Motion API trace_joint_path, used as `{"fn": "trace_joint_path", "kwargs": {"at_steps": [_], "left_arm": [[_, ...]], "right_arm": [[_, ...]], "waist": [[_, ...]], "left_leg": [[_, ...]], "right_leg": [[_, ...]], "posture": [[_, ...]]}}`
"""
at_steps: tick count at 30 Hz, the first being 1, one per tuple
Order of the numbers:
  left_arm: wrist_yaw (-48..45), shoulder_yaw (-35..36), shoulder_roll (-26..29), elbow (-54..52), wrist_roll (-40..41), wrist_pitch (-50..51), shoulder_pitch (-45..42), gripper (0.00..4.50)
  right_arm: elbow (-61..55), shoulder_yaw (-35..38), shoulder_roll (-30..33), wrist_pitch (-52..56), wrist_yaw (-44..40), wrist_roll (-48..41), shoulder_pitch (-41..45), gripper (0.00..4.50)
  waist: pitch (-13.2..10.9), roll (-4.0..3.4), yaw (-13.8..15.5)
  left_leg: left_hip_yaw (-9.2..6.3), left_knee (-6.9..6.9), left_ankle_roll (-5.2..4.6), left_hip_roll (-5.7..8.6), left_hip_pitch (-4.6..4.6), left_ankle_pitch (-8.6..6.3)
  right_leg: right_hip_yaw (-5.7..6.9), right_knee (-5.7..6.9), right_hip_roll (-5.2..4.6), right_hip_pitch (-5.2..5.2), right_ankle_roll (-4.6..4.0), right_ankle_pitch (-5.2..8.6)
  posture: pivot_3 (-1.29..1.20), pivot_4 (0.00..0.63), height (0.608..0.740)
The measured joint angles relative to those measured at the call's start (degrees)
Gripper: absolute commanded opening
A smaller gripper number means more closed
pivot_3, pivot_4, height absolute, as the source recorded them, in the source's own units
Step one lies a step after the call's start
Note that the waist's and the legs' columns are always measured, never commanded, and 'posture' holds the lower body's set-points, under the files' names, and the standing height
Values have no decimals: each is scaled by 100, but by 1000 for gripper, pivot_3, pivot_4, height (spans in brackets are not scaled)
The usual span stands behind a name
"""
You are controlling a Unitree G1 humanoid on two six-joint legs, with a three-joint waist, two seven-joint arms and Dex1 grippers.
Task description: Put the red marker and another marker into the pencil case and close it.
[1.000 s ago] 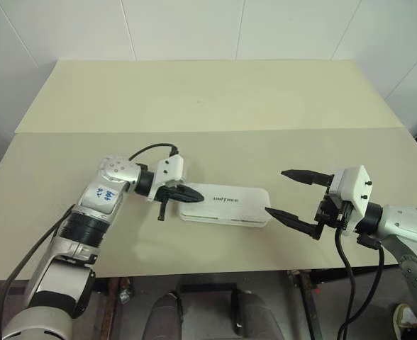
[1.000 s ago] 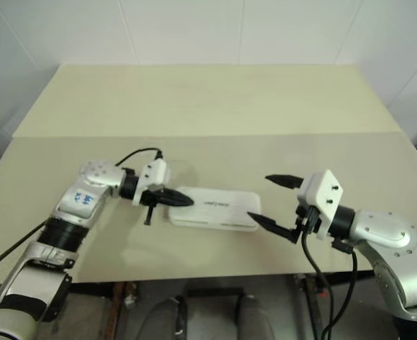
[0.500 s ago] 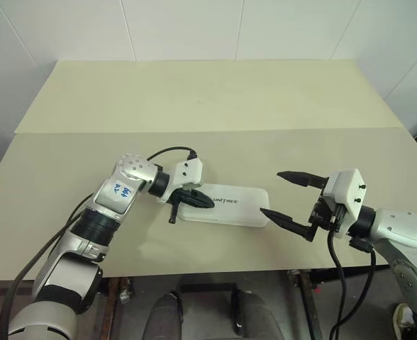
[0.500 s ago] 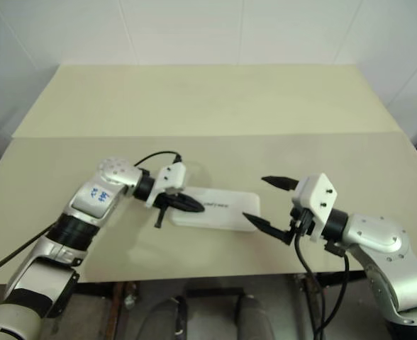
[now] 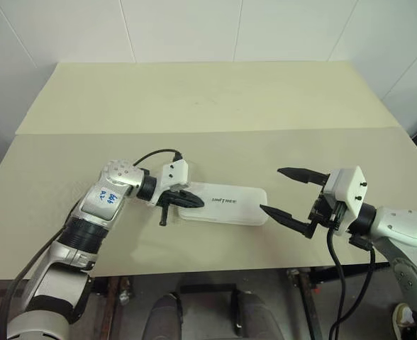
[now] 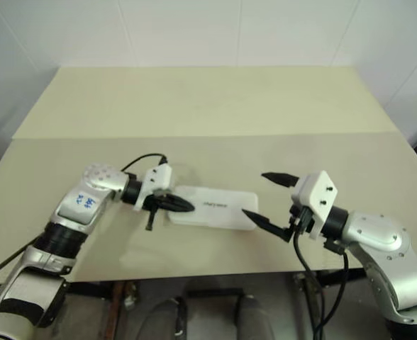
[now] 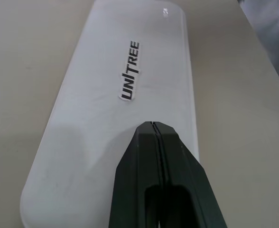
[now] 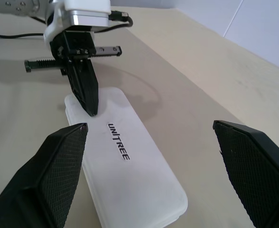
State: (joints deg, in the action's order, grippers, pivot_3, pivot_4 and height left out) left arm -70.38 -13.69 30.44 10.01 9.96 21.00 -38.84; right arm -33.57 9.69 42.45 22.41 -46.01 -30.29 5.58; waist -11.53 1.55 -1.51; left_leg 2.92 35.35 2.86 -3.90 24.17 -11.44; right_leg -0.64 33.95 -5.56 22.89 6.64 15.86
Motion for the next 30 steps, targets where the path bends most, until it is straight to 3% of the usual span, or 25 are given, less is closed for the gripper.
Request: {"fn": "trace_joint_path", "kwargs": {"at_steps": [2, 5, 11, 17, 21, 30], "left_arm": [[11, 213, -98, -29, 287, 53, 40, 25], [-191, 681, 11, -334, 833, 70, 147, 539], [-509, 1217, 711, -950, 1341, 192, 829, 2543], [-416, 1699, 984, -1280, 1567, 158, 1412, 4479], [-187, 2061, 934, -1498, 1852, 106, 1505, 4479], [-58, 1966, 850, -1490, 1847, -356, 1467, 4479]], "right_arm": [[25, -27, 0, 0, -21, -1, 33, 4500], [137, -41, 0, -22, -117, 1, 49, 4500], [596, -54, 1, -243, -389, 14, 85, 4500], [1055, -55, 5, -531, -712, 97, 236, 4500], [1337, -50, 8, -768, -849, 194, 353, 4500], [1571, -16, 166, -928, -1231, 199, 208, 4500]], "waist": [[0, 0, 4], [0, 0, -12], [0, 0, -5], [-1, 1, 3], [-1, 1, -2], [-1, 2, 15]], "left_leg": [[0, -1, 0, 0, 3, 0], [1, -8, 2, 0, 2, -1], [2, -20, 4, 0, 0, -2], [4, -16, 5, 0, 3, -3], [4, -18, 5, -1, 1, -3], [6, -19, 7, -1, 3, -5]], "right_leg": [[0, -2, 0, 1, 0, 0], [0, -2, 0, 2, 2, 0], [1, 4, 1, 12, 2, 0], [1, -4, -3, 10, 1, 0], [1, -3, -3, 10, 1, 0], [1, -3, -2, 10, 2, 0]], "posture": [[0, 150, 740], [0, 150, 740], [0, 150, 740], [0, 150, 740], [0, 150, 740], [0, 150, 740]]}}
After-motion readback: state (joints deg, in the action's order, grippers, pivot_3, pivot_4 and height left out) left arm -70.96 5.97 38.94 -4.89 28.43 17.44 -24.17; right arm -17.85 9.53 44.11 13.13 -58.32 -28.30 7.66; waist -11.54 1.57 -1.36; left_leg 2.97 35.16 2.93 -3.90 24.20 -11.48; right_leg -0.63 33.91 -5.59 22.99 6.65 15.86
